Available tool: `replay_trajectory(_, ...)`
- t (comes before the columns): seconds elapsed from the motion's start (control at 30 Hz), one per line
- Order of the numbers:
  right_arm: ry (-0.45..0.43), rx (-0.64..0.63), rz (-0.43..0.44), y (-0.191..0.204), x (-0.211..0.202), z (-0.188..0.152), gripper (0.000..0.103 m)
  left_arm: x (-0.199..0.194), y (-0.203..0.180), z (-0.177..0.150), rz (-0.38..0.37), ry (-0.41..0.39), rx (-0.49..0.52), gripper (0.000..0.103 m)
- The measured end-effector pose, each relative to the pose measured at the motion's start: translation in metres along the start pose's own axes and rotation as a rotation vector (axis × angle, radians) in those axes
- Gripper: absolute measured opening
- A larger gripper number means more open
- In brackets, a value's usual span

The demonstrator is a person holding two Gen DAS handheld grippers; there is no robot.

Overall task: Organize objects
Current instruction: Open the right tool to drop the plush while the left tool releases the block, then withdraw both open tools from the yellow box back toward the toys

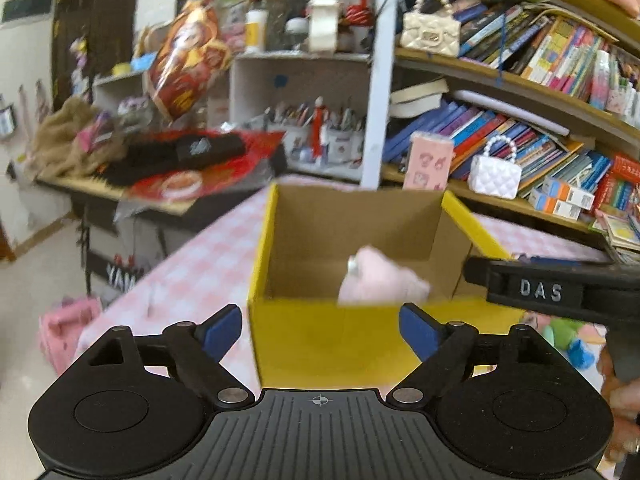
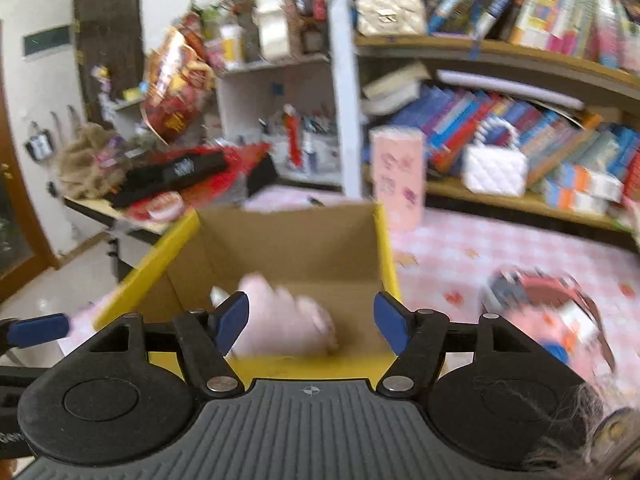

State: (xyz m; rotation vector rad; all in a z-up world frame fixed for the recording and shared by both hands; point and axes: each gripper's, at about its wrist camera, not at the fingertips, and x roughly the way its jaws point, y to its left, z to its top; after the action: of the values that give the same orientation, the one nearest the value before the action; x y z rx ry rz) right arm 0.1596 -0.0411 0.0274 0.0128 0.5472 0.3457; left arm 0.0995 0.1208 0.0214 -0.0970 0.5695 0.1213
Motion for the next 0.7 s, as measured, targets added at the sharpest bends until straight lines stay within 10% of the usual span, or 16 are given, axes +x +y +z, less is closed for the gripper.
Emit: replay_trajectory(0.7,0.198,0.011,-0.179,0.034,-0.088,-0.126,0.071,-0.061,0.01,-0.089,-0.056,0.161,0.091,0.092)
